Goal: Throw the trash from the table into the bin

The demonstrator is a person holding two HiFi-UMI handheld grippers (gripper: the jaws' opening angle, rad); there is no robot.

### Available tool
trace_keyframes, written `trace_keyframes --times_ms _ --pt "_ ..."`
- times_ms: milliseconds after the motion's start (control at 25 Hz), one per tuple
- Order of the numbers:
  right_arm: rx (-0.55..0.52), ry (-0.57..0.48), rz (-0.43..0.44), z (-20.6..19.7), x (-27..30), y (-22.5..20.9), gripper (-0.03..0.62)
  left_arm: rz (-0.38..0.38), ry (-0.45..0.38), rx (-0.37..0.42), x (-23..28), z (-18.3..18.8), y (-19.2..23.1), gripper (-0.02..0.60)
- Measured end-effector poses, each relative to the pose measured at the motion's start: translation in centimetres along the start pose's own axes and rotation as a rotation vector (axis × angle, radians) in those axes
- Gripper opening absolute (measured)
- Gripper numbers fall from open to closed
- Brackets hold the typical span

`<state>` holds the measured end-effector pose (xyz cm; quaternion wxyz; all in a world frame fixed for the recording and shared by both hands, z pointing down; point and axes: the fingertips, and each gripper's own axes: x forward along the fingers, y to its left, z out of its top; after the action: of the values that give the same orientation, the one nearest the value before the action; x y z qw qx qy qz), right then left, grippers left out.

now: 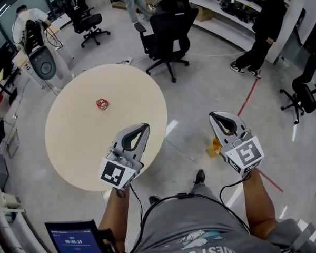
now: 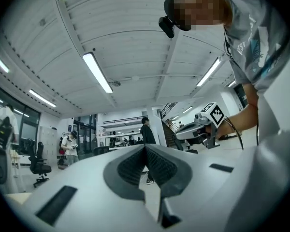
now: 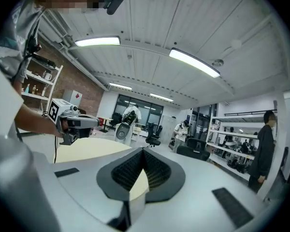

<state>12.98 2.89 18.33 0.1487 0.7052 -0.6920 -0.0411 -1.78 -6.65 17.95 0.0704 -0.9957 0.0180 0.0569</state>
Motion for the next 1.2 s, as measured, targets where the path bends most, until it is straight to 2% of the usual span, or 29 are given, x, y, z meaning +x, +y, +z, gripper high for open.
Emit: trace_keyframes --times_ms 160,280,480,640,920,1200 --pt "-0.062 -0.022 0.037 4.0 1.5 5.5 0.009 0.062 -0.053 0.014 -6.7 2.7 2.8 0.043" --pt "-0.091 -0.041 0.071 5.8 2.7 9.2 0.009 0.099 -0.058 0.032 -10.9 3.2 4.2 0.043" --pt "-0.146 -0.066 0.149 7.3 5.9 12.7 0.009 0.183 -0.103 0.052 -14.9 3.6 6.7 0.043" --pt "-0.18 -0.074 0.221 11.0 8.0 18.4 0.009 0.265 -0.108 0.052 -21.8 5.6 8.8 0.043" --pt "-0.211 -0.102 0.369 11.2 14.9 21.8 0.009 0.429 -0.081 0.048 -26.6 3.9 12.4 0.043" --pt "-0.198 -0.069 0.509 10.5 23.8 25.9 0.011 0.561 -0.014 0.024 -30.9 2.2 17.2 0.043"
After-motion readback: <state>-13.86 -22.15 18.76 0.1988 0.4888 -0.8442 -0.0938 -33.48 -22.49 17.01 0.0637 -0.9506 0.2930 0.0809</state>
